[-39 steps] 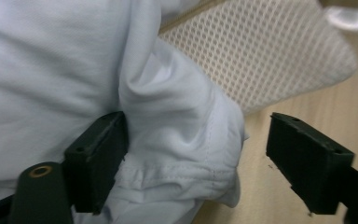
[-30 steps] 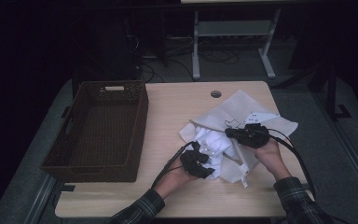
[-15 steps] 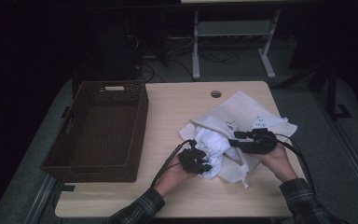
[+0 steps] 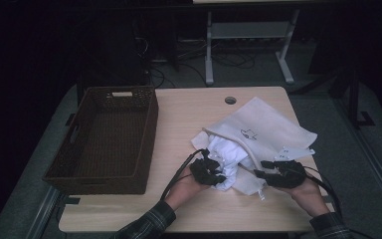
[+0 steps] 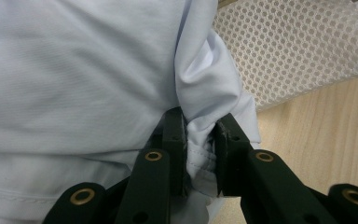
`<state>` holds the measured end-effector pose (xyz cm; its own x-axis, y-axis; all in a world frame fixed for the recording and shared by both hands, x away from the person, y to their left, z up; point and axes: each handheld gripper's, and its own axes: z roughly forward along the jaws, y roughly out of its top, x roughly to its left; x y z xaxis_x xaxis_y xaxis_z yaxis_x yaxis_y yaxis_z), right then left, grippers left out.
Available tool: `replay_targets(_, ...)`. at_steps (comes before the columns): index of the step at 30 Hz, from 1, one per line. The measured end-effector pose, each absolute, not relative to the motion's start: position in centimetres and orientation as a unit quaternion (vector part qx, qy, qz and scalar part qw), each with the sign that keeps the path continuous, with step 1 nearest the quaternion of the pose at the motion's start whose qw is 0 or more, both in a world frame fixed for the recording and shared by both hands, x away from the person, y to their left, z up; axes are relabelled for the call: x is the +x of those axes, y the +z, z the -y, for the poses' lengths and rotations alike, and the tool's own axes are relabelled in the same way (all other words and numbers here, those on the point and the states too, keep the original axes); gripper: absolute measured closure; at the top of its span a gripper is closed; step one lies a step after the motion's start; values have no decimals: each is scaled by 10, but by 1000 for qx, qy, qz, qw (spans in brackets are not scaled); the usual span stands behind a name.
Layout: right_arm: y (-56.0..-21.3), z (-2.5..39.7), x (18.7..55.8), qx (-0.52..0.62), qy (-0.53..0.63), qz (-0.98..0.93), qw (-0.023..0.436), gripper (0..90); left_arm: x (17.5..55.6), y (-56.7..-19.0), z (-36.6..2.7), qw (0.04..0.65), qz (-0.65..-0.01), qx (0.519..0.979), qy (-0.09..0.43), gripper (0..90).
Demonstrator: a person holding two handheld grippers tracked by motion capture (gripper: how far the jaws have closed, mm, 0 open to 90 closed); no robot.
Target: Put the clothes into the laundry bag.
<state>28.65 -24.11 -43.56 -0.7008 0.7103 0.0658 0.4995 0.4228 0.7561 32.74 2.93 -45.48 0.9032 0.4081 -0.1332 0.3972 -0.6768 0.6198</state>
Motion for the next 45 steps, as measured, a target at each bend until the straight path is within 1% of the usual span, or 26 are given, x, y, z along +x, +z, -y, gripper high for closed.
replay_targets(1, -438, 240, 285, 365, 390, -834, 136, 595, 327, -455, -29, 337, -220, 915, 8, 769)
replay_targets(4, -442, 239, 283, 374, 387, -833, 131, 707, 327, -452, -30, 341, -220, 914, 8, 777)
replay_targets(5, -442, 239, 283, 374, 387, -833, 131, 707, 327, -452, -30, 341, -220, 914, 8, 785)
replay_targets(6, -442, 237, 284, 377, 388, -830, 133, 784, 328, -448, -32, 356, -226, 907, 0, 791)
replay_targets(9, -440, 235, 283, 371, 386, -831, 148, 836, 328, -440, -35, 381, -233, 895, -1, 801)
replay_targets(11, -437, 235, 282, 370, 391, -829, 152, 846, 329, -437, -36, 390, -234, 891, -2, 805)
replay_targets(12, -436, 235, 282, 367, 392, -830, 153, 850, 328, -431, -36, 407, -237, 882, -2, 807)
replay_targets(13, -436, 235, 282, 367, 392, -830, 153, 850, 328, -431, -36, 407, -237, 882, -2, 808)
replay_targets(15, -435, 233, 280, 358, 393, -832, 160, 854, 327, -422, -36, 427, -236, 873, -1, 810)
replay_targets(20, -430, 230, 279, 348, 402, -831, 164, 855, 327, -415, -34, 447, -240, 862, 2, 813)
replay_targets(33, -424, 231, 279, 335, 415, -830, 166, 854, 329, -405, -19, 475, -244, 846, 2, 813)
replay_targets(45, -417, 231, 279, 326, 432, -824, 167, 857, 332, -404, -6, 479, -258, 839, 11, 813)
